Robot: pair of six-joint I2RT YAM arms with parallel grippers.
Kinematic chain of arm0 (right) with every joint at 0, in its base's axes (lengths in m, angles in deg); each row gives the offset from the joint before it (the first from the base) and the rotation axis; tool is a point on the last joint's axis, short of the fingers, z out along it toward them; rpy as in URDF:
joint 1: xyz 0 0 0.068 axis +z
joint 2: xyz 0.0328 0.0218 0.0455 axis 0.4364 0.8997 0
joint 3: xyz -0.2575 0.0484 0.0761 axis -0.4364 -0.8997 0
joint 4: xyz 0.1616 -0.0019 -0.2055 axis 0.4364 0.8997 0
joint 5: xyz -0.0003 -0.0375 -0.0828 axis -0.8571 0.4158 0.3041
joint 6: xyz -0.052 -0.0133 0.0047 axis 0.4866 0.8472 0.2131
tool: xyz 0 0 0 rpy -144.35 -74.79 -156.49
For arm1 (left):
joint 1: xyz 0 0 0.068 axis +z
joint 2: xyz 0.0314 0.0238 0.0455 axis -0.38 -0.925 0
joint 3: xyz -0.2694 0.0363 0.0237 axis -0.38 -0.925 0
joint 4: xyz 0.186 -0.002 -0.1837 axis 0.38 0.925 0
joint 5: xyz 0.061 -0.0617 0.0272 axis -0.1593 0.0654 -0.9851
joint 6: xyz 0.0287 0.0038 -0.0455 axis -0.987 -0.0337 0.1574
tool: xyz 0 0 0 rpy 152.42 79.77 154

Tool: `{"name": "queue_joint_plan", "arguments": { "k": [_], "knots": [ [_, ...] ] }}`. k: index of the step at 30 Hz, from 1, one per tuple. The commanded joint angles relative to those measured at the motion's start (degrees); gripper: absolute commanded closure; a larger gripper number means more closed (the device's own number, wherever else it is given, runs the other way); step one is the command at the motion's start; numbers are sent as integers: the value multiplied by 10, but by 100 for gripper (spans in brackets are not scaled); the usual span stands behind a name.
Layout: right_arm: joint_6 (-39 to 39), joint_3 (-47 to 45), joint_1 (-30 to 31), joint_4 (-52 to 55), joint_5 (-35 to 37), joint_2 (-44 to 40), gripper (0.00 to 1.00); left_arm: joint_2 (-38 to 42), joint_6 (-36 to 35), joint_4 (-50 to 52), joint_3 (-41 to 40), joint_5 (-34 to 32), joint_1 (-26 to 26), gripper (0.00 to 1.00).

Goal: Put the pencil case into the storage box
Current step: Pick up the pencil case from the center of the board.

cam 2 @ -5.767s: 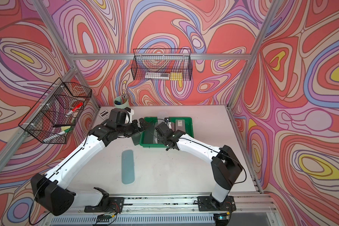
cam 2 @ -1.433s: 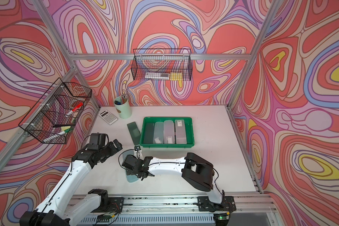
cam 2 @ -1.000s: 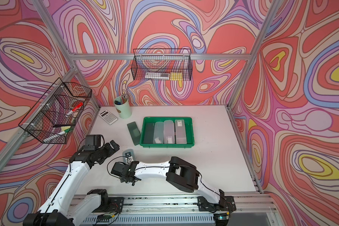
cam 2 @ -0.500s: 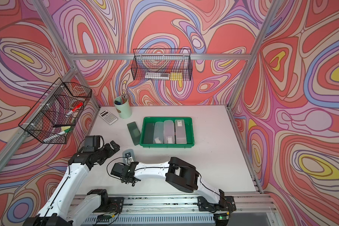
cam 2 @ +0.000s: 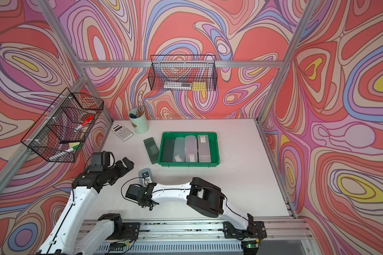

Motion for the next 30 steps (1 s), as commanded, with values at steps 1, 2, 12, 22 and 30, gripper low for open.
{"name": "queue_joint_plan", "arguments": {
  "k": [1,2,12,22,30],
  "knots": [
    [-17,0,3,42,-8,40,13,6,-10,27,13,10,3,1],
    [-20,0,3,43,-4,40,14,5,-11,29,14,11,3,1],
    [-1,-56,7,7,29,-24,39,6,-2,25,23,21,3,1],
    [46,-110,9,-62,27,-89,43,27,-3,40,34,5,3,1],
    [86,-120,9,-78,52,-151,43,23,-8,55,64,2,3,1]
  ]
}}
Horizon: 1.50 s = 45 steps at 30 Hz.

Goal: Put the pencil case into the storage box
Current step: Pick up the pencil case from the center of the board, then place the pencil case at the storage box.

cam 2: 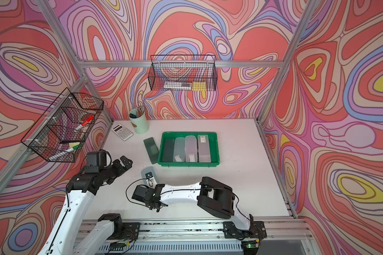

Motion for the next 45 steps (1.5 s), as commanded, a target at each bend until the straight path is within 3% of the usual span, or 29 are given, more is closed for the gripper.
{"name": "queue_joint_plan", "arguments": {
  "k": [1,10,18,25,31,39,45],
  "knots": [
    [26,6,3,-16,31,-47,43,2,-7,24,27,-7,3,1],
    [31,46,-7,24,54,-65,43,7,-17,51,77,-12,3,1],
    [46,59,-56,28,48,-88,43,2,-21,53,107,1,2,1],
    [65,76,-137,32,24,-99,43,-34,-14,-4,107,66,3,1],
    [73,83,-238,12,-47,-92,43,-103,6,-70,121,115,-3,1],
    [85,117,-325,-2,-110,-28,43,-194,-2,-136,148,121,-83,1],
    [88,156,-348,16,-115,22,44,-243,-16,-195,143,148,-125,1]
  ]
}}
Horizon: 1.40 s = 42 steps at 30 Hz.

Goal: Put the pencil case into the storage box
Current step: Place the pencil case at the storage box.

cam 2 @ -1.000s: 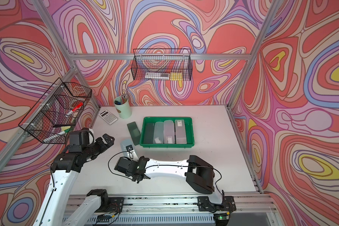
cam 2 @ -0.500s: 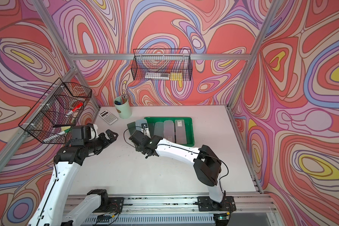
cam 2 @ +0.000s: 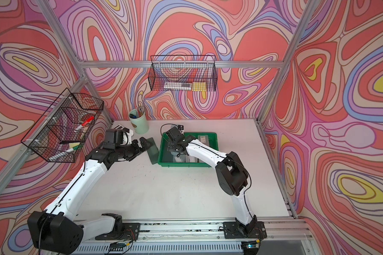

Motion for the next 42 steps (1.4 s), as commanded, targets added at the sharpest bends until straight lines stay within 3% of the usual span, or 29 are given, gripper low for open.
{"name": "queue_joint_plan", "arguments": {
  "k": [1,12,21,28,31,36,42],
  "knots": [
    [8,27,-7,7,-8,24,44,-18,-15,-54,3,22,-15,1],
    [-10,-5,-14,8,-7,41,46,-36,-11,-91,-55,25,-27,1],
    [-38,-61,-13,-21,-21,21,47,-46,-18,-78,-61,2,-27,1],
    [-36,-52,-13,-11,-20,35,46,-28,-24,-68,-66,-22,-27,1],
    [-33,-41,-13,-5,-20,42,40,-25,-27,-62,-67,-27,-27,1],
    [-29,-24,-13,4,-23,46,19,-20,-24,-55,-74,-47,-27,1],
    [-26,-15,-13,15,-13,28,15,0,-17,-46,-94,-68,-23,1]
  ]
}}
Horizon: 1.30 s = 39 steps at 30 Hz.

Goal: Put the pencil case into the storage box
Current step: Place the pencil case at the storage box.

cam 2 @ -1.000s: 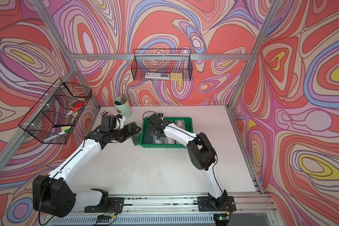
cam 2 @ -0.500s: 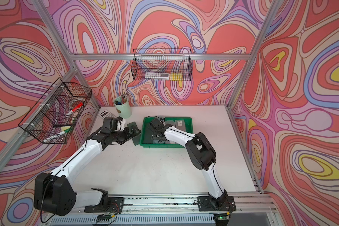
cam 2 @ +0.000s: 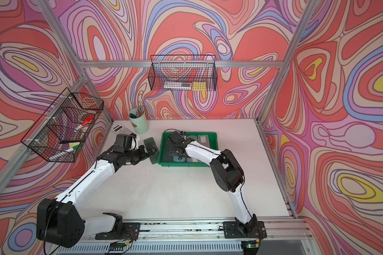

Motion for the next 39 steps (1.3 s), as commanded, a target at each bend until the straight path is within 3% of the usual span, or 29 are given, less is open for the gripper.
{"name": "queue_joint_plan", "arguments": {
  "k": [1,8,15,19,27,31,39],
  "knots": [
    [3,16,-3,18,8,-9,15,24,-2,17,-17,-21,3,0],
    [9,0,-1,14,31,-57,14,54,-13,49,-32,-52,12,1],
    [33,-54,-1,-33,37,-144,13,92,-9,68,-72,9,122,1],
    [44,-60,3,-43,27,-161,13,121,-12,87,-84,-7,139,1],
    [63,-28,1,-18,55,-104,20,146,-6,98,-116,0,139,1],
    [67,37,-6,36,66,-39,15,160,-6,106,-122,4,140,1],
    [55,22,-5,11,57,1,11,172,1,100,-128,14,140,1]
  ]
}}
